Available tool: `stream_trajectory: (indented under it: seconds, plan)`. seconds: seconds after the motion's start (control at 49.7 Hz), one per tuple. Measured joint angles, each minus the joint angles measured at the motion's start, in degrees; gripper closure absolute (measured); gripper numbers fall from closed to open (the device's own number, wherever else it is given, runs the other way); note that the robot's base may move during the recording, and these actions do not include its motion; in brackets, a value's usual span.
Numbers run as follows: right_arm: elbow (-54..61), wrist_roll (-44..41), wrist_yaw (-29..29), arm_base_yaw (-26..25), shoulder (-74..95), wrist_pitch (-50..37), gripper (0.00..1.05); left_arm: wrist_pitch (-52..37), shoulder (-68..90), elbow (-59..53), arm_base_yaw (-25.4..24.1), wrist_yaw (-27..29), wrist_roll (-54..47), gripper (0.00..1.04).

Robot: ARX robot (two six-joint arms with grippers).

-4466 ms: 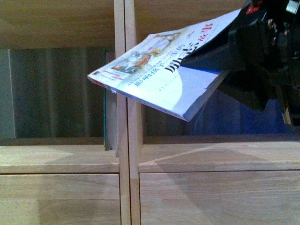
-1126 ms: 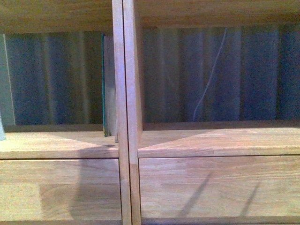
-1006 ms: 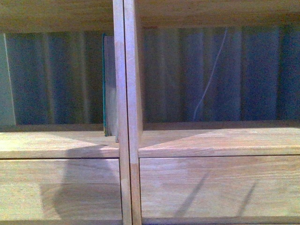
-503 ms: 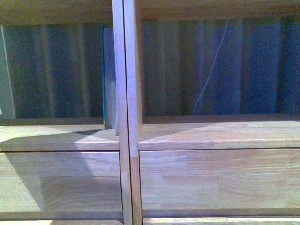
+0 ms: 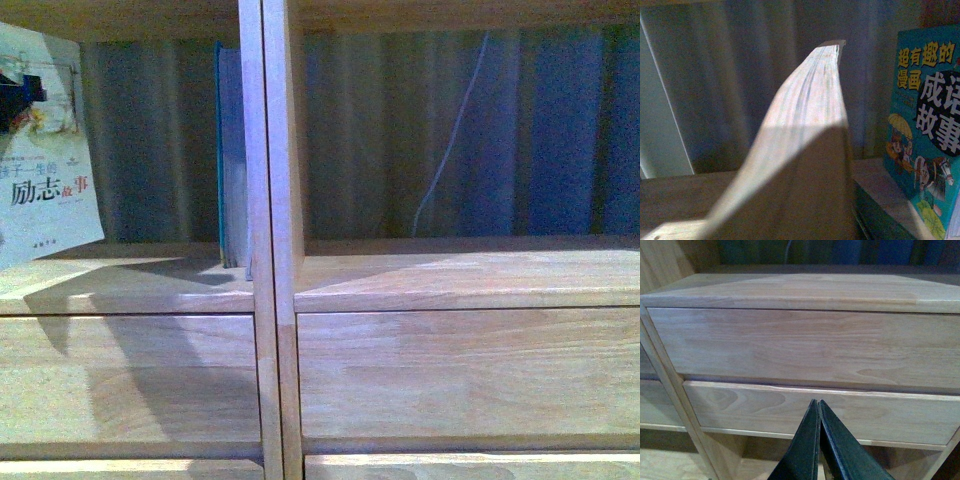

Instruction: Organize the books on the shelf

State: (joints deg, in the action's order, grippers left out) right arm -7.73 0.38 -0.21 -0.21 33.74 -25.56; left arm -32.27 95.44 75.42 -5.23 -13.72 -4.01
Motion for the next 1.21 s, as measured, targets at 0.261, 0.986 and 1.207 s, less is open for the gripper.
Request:
stream_trajectory:
  seconds: [0.261,0.986,1.207]
  plan:
    - [3.3,0.0,0.0,0.0,-6.6,3.1,1.02,0.5,7.2,6.1,4.3,2.6,0.5,0.87]
    - [6.9,-0.1,0.0,0.0,-20.0,11.8,1.02,9.1,21.0,25.2,12.0,10.7,-2.0,0.87]
    - [6.9,0.0,0.0,0.0,-23.5,15.3,1.02,10.6,23.9,27.5,14.4,12.8,-2.3,0.63]
